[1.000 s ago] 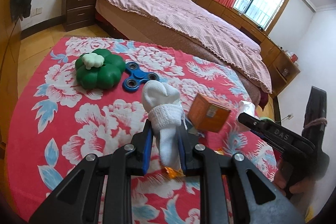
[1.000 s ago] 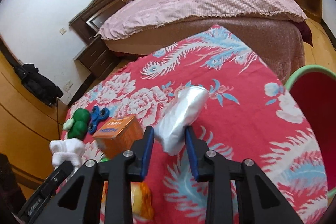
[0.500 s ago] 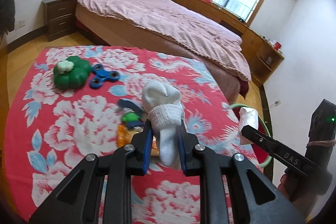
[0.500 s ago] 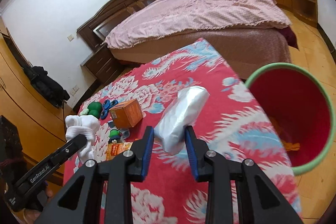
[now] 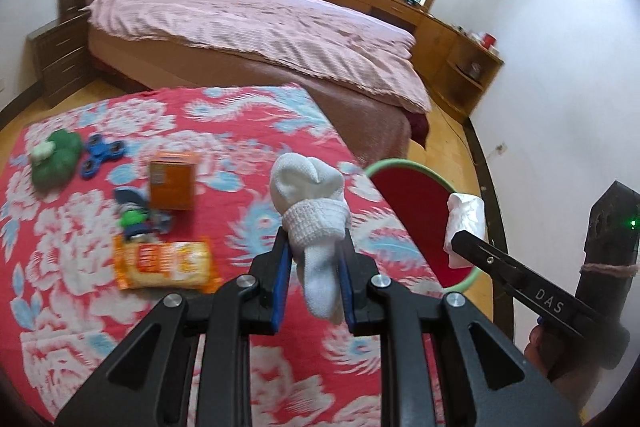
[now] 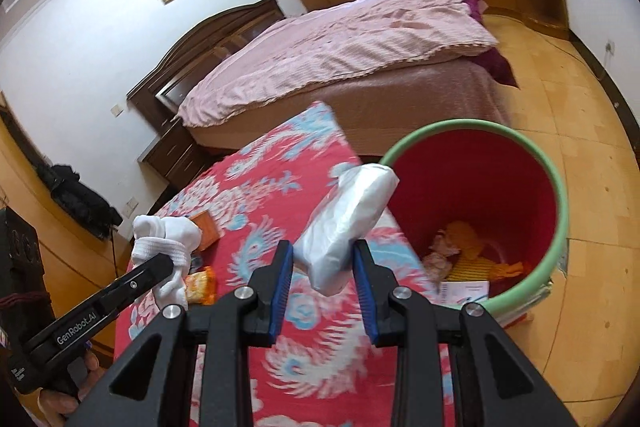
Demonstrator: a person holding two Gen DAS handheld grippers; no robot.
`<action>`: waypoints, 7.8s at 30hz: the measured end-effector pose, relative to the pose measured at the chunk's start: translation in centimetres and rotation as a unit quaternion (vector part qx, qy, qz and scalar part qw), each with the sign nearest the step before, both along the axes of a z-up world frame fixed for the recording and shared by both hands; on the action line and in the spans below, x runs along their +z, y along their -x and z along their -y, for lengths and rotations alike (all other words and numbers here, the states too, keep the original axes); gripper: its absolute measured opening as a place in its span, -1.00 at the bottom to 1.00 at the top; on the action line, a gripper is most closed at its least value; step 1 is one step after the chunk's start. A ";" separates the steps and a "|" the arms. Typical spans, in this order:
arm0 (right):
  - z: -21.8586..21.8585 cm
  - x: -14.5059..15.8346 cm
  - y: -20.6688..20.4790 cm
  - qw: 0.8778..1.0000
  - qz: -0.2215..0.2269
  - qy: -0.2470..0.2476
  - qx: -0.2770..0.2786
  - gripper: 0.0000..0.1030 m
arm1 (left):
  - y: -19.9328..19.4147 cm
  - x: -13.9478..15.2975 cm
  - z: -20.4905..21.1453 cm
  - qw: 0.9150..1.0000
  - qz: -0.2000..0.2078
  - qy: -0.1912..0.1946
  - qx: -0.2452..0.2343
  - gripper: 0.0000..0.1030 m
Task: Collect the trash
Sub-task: 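Carry both items over the red bin and open both tools to drop them, then move both open tools back over the table, then grasp the small green toy figure with the left tool while the right tool grasps the orange printed box, then carry the green toy and orange box over the red bin, then open both tools over the red bin to drop the toy and box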
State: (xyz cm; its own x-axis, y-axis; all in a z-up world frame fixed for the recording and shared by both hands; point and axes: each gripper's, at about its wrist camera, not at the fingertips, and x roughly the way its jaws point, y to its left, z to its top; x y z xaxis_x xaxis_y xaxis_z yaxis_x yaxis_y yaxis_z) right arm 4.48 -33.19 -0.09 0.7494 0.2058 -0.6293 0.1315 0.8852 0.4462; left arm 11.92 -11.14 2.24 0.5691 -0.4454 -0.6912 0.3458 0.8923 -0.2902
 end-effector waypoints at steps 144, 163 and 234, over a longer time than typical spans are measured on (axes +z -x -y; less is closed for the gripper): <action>-19.6 -3.7 -14.7 0.969 -0.005 0.106 0.223 0.75 | -6.7 -6.0 -19.6 0.964 -0.030 -0.075 0.252 -0.62; -19.9 -4.6 -15.9 0.978 -0.022 0.075 0.194 0.14 | -6.3 -6.2 -20.4 0.964 -0.033 -0.061 0.256 -0.62; 10.6 -6.0 -1.0 0.994 -0.034 0.003 -0.102 0.26 | -5.4 -1.9 14.4 0.994 0.010 -0.043 -0.103 -0.62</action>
State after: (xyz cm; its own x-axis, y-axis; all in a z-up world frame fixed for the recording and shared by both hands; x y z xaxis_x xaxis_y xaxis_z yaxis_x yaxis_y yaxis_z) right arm 5.43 -43.82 -6.06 0.7308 0.0507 -0.6808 0.3381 0.8395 0.4255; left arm 17.37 -25.55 0.34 0.4866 -0.4927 -0.7215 0.5278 0.8238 -0.2066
